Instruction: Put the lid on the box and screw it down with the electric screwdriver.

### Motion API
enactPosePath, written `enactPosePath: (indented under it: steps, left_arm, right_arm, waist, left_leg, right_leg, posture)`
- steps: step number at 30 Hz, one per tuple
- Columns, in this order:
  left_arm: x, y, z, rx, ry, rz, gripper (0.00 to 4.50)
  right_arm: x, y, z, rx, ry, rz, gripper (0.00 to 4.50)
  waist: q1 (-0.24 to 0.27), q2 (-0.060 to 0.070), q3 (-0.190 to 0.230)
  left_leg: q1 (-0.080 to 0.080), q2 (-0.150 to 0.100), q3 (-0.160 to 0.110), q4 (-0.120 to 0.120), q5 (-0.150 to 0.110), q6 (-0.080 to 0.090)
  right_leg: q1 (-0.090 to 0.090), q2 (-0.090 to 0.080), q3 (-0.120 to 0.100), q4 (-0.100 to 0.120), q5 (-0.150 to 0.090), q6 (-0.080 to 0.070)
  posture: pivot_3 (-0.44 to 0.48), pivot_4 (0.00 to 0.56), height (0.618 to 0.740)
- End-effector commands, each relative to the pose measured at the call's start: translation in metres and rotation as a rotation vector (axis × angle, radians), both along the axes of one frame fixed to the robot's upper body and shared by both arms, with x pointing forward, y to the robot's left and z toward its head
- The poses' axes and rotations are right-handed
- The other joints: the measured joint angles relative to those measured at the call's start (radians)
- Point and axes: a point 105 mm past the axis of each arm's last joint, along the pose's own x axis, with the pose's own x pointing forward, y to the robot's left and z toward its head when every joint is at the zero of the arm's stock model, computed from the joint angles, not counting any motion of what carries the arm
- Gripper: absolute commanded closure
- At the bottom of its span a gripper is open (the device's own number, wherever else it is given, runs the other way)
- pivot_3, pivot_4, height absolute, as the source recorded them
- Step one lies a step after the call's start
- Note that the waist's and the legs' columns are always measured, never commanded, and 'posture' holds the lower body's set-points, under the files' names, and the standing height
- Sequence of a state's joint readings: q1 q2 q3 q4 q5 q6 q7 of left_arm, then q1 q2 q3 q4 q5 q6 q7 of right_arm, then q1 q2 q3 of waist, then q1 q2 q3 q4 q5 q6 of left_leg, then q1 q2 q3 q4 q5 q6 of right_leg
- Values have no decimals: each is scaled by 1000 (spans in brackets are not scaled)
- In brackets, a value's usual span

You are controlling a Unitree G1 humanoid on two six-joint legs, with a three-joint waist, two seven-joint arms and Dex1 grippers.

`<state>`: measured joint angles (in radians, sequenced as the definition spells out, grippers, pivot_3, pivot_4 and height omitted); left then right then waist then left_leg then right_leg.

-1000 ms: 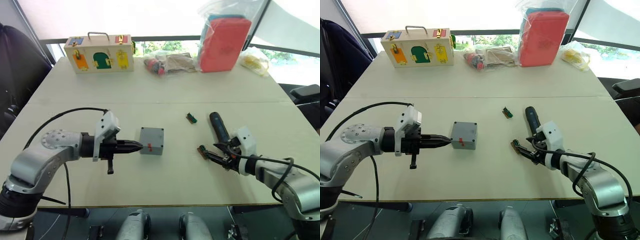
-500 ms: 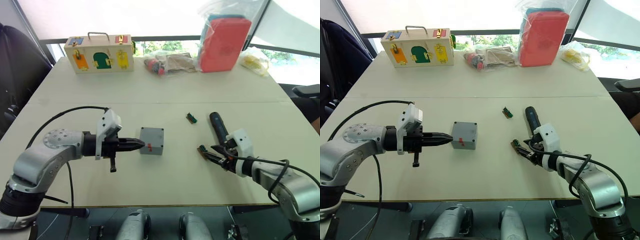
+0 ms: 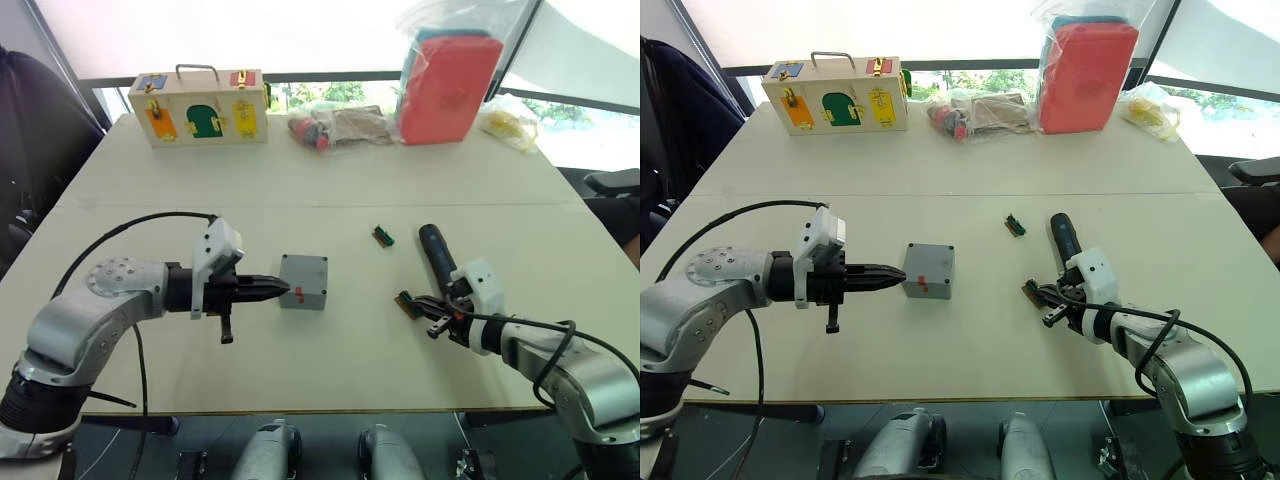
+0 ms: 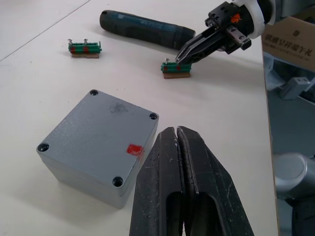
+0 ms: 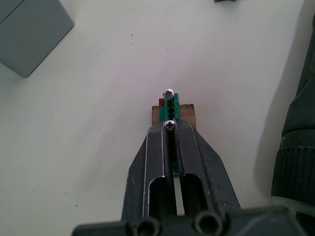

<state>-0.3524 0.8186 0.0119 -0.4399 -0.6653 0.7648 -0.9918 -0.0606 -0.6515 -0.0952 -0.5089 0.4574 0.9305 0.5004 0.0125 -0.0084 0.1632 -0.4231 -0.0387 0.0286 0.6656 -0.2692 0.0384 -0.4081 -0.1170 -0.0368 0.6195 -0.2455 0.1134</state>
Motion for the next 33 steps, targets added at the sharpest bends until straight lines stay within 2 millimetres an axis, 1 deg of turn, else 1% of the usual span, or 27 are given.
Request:
enactPosePath:
  steps: [1,8,16,20,21,24,27,30,33]
  left_arm:
    - [0,-3,5,-6,-37,-17,4500]
    - [0,-4,4,-8,-40,-20,4500]
    - [2,-2,3,-8,-39,-14,4500]
    - [6,3,3,-13,-36,10,4500]
    - [9,7,4,-24,-33,29,4500]
    - [17,19,10,-70,-21,89,4500]
    - [21,28,13,-103,-7,136,4500]
    - [19,34,11,-99,6,164,4500]
    - [16,39,5,-87,20,197,4500]
  right_arm:
    - [0,6,14,9,-59,22,4397]
    - [-2,7,17,20,-65,28,4397]
    - [-2,7,30,35,-99,40,4397]
    - [-1,6,42,22,-135,54,4397]
    - [1,8,49,21,-159,66,4397]
    - [9,23,73,55,-231,122,4397]
    - [19,47,89,95,-278,209,4397]
    - [27,67,95,123,-293,273,4397]
    - [38,87,90,143,-292,327,4397]
  waist:
    - [0,0,0]
    - [0,0,0]
    - [0,0,0]
    - [0,0,0]
    - [0,0,0]
    - [-2,0,0]
    - [-5,0,0]
    - [-4,0,0]
    - [-5,0,0]
  left_leg:
    - [0,0,0,0,0,0]
    - [0,0,0,0,0,0]
    - [0,0,0,0,0,0]
    - [0,0,0,0,0,0]
    - [0,0,0,0,0,0]
    - [0,0,0,1,0,0]
    - [1,0,0,1,0,0]
    - [1,0,0,1,0,0]
    - [1,0,0,1,0,0]
  right_leg:
    - [0,0,0,0,0,0]
    - [0,0,0,0,0,0]
    - [0,0,0,1,0,0]
    - [0,0,0,1,0,0]
    - [0,0,0,1,0,0]
    - [0,0,0,2,0,0]
    - [-1,0,0,4,0,1]
    - [-1,0,0,5,-1,2]
    - [-1,-1,0,5,-1,2]
  posture:
    - [0,150,740]
    - [0,150,740]
    - [0,150,740]
    - [0,150,740]
    - [0,150,740]
    - [0,150,740]
    - [0,150,740]
    - [0,150,740]
    - [0,150,740]
